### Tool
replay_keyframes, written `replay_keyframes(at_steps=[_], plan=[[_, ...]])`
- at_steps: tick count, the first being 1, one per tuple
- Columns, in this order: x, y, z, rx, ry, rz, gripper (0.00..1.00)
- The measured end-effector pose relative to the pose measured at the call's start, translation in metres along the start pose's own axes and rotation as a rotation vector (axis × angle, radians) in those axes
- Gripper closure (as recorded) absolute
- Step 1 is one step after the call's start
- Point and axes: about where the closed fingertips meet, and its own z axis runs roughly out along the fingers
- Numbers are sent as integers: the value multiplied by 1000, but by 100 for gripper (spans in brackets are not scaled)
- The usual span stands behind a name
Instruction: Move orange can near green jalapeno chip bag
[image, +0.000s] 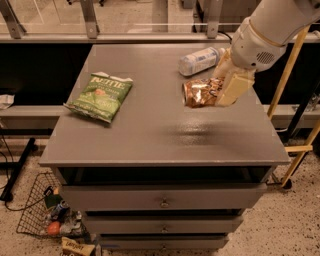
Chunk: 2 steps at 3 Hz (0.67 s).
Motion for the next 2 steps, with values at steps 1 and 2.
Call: replay_keyframes(at_steps=[1,2], plan=[[-8,-16,21,-3,-32,-15,100],[-39,-39,47,-51,-39,-115,100]])
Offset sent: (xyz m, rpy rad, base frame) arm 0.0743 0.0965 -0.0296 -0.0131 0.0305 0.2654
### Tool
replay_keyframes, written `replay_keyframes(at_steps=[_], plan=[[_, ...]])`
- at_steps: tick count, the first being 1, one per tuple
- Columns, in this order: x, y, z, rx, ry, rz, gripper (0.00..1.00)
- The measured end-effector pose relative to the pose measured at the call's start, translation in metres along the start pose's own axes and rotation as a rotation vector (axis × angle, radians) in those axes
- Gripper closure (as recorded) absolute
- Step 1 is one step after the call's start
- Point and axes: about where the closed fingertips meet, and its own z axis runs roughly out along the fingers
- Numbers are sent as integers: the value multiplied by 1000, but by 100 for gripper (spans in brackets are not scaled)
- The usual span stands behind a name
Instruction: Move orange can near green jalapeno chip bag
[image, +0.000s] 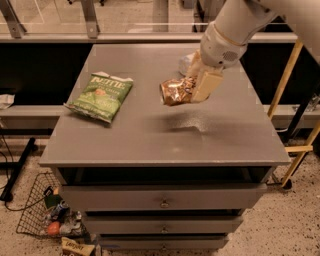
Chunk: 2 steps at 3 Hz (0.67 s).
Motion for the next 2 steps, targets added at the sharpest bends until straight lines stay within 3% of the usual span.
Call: replay_keyframes(at_steps=[2], plan=[[-60,-29,53,-119,13,-228,100]])
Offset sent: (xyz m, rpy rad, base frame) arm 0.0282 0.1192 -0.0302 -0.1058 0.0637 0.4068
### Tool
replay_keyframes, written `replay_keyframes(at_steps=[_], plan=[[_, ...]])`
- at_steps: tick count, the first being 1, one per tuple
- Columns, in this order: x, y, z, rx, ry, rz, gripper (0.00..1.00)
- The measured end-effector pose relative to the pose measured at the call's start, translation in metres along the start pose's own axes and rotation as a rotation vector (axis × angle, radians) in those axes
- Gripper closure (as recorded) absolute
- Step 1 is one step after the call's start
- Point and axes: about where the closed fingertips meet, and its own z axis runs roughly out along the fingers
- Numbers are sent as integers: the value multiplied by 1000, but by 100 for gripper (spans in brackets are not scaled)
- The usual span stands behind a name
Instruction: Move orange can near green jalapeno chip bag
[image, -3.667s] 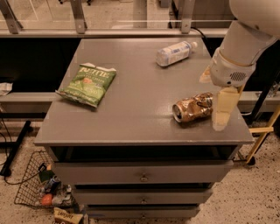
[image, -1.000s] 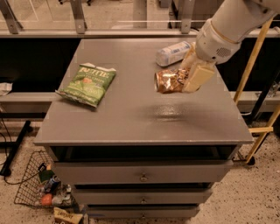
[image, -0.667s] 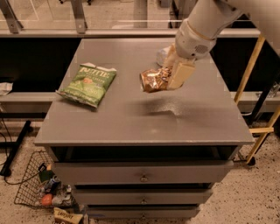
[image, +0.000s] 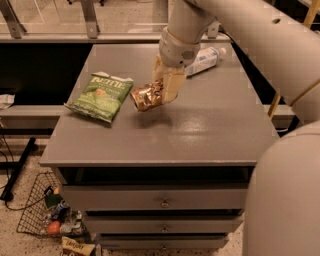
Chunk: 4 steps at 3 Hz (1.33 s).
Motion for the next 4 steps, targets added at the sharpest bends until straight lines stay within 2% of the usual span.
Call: replay_keyframes(at_steps=[1,2,3,4], plan=[[-29,-14,17,-41,-21,-113,100],[-41,-24,36,-72,-7,-182,100],[-49,-31,50,-94,-13,-221,100],[-51,-36,54,-76,-17,-222,82]])
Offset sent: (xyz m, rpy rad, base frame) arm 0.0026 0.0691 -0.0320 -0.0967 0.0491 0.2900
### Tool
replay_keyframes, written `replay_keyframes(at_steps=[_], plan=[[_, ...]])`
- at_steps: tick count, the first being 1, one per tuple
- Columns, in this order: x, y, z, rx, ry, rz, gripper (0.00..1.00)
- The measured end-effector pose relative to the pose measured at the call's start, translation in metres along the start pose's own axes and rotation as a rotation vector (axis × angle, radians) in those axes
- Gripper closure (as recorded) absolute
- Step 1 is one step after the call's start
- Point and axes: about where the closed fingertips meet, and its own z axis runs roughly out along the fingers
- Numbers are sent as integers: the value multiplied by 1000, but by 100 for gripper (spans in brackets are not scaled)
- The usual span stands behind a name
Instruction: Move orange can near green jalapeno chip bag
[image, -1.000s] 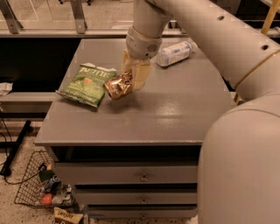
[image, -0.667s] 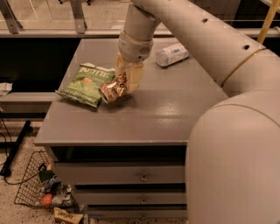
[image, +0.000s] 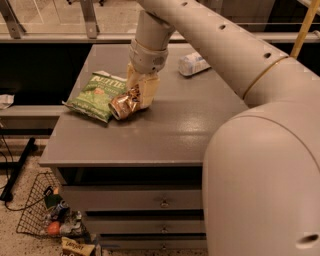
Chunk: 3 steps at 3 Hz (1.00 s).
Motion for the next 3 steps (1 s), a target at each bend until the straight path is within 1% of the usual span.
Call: replay_keyframes(at_steps=[3], plan=[[-1,-13,9,32,-5,-2,12]])
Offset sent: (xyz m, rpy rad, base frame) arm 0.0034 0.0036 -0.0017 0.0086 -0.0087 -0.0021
